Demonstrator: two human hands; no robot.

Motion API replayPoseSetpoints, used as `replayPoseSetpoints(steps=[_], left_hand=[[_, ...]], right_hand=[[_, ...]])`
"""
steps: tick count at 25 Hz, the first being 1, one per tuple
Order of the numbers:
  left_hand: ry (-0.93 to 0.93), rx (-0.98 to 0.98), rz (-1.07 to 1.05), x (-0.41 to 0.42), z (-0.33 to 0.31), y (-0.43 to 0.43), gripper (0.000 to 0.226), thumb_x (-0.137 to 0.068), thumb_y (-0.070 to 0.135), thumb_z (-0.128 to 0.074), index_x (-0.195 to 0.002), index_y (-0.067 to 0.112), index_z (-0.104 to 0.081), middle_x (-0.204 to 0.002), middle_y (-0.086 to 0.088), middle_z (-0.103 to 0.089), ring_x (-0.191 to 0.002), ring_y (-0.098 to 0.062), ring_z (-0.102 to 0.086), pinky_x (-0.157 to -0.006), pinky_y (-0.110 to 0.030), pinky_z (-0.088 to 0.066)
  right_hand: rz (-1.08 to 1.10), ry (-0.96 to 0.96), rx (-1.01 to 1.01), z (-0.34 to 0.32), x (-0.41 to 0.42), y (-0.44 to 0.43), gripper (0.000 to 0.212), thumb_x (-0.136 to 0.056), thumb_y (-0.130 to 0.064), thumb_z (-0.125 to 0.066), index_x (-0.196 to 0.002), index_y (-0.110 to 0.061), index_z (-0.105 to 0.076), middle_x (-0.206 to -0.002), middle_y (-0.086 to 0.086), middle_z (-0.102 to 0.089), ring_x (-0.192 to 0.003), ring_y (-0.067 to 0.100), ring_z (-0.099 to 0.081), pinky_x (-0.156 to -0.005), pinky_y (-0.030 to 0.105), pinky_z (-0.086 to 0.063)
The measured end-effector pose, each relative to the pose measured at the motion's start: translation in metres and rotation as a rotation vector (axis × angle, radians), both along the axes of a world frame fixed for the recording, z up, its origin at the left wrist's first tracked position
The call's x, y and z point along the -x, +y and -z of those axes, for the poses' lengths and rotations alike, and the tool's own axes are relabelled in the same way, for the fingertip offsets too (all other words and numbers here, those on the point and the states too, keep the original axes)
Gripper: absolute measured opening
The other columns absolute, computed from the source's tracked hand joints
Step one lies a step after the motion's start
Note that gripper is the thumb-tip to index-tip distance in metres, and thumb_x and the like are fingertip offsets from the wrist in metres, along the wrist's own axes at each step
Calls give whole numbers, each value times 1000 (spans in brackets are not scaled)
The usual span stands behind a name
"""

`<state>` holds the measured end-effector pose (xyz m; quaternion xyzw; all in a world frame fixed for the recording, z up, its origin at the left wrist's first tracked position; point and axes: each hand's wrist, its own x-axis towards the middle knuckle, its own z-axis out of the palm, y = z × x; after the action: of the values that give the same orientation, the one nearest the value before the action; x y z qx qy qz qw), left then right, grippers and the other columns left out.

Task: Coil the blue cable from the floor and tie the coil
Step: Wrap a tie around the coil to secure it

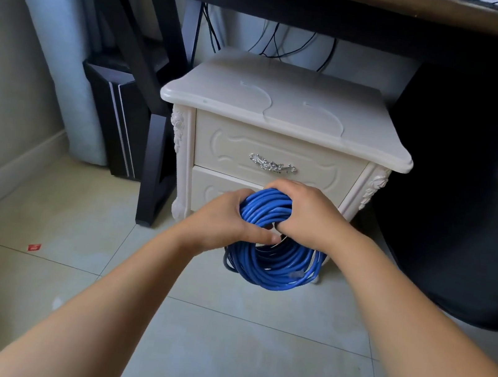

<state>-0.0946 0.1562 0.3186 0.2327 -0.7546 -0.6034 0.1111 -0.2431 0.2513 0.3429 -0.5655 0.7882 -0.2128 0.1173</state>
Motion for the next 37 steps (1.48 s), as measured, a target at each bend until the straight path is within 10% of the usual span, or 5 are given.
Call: replayPoseSetpoints(steps=[8,11,17,34,37], left_hand=[[-26,-123,-377,22,13,-27,26,-70,3,-71,-93,9,-61,-66,-1,-61,-57,-14,-57,-53,-22,-46],[13,-196,-457,24,15,-35,24,-73,-2,-67,-94,7,-61,-64,-2,-59,-55,-14,-54,-51,-21,-45],[44,-256,-467,26,20,-48,28,-72,-3,-67,-98,4,-60,-67,-5,-59,-61,-18,-56,-61,-31,-48],[53,-324,-470,18,16,-42,28,-72,-2,-66,-100,4,-60,-67,-9,-63,-59,-20,-58,-58,-29,-47],[60,-325,-469,13,14,-43,26,-72,-1,-66,-96,6,-59,-68,-9,-62,-61,-21,-57,-61,-32,-48]], right_hand=[[0,-538,50,-26,64,-48,45,-79,-25,-78,-120,-34,-63,-116,-8,-65,-107,7,-60,-95,27,-48],[485,-137,519,-34,117,-68,18,-92,-16,-59,-105,-18,-71,-107,3,-66,-103,22,-62,-95,27,-44],[427,252,52,-31,180,-86,45,-90,7,-46,-123,-15,-68,-129,16,-58,-125,35,-47,-102,30,-38],[249,485,-323,-65,146,-89,22,-86,6,-43,-68,-6,-49,-89,12,-40,-84,34,-45,-67,41,-42],[359,297,28,-57,111,-82,13,-92,-3,-38,-89,-13,-45,-97,5,-49,-85,29,-46,-69,32,-34]])
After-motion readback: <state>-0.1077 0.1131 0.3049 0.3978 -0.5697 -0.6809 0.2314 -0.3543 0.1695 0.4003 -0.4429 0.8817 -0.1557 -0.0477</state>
